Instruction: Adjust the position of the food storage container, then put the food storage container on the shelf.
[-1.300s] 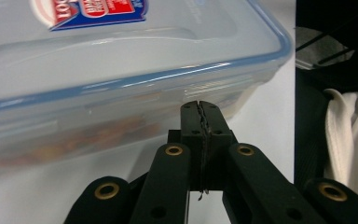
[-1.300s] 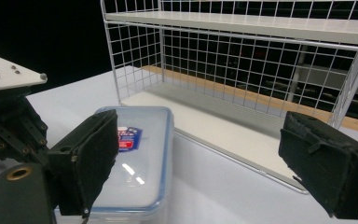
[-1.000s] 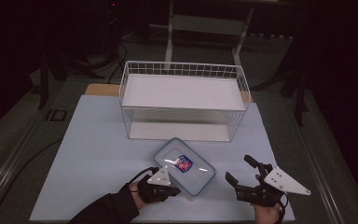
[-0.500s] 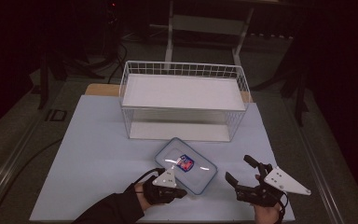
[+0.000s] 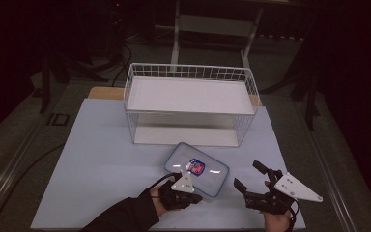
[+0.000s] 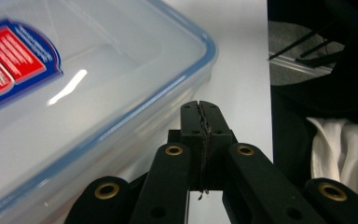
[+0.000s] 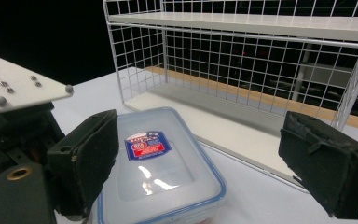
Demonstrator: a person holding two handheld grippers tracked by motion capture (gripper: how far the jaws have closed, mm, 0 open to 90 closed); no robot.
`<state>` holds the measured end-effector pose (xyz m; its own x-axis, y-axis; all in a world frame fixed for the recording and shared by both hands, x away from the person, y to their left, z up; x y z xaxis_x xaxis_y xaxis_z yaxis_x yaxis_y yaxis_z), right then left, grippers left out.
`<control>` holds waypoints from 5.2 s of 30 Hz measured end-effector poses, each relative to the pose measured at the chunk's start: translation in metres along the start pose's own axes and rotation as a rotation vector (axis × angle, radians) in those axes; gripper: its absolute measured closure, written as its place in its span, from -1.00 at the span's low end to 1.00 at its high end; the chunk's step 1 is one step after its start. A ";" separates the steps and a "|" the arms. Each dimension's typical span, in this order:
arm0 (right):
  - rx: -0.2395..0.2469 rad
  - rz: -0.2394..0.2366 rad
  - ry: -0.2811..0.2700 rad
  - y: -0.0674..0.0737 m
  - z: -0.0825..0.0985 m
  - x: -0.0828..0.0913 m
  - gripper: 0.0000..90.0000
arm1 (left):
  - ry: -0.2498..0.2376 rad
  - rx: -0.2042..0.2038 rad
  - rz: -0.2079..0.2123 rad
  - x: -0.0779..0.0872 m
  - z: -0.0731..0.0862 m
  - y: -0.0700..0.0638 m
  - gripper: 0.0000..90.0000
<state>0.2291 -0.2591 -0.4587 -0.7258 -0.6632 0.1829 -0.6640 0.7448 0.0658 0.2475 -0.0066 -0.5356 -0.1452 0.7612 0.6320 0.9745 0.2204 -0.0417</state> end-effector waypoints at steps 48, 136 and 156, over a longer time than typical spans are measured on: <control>-0.006 -0.007 0.004 -0.002 0.000 0.002 -0.74 | -0.034 0.122 -0.119 -0.067 -0.046 0.038 0.99; -0.012 -0.021 0.196 -0.007 -0.010 -0.032 -0.76 | -0.154 0.985 0.160 0.026 0.027 0.148 -0.09; -0.290 -0.064 0.389 -0.075 0.021 -0.061 -0.58 | -0.176 0.841 0.174 0.039 0.023 0.136 0.23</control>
<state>0.3193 -0.2760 -0.4956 -0.5279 -0.6725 0.5186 -0.5873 0.7302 0.3490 0.3704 0.0671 -0.5337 -0.0981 0.8936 0.4380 0.5457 0.4164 -0.7272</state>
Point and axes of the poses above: each handheld gripper's, and its own axes: x roughly backward along the jaws, z roughly out of its underside, y roughly to its left, the point moved 3 cm from there along -x, roughly forward along the jaws, and after that the axes turned 3 degrees about -x, right-handed, at the moved point
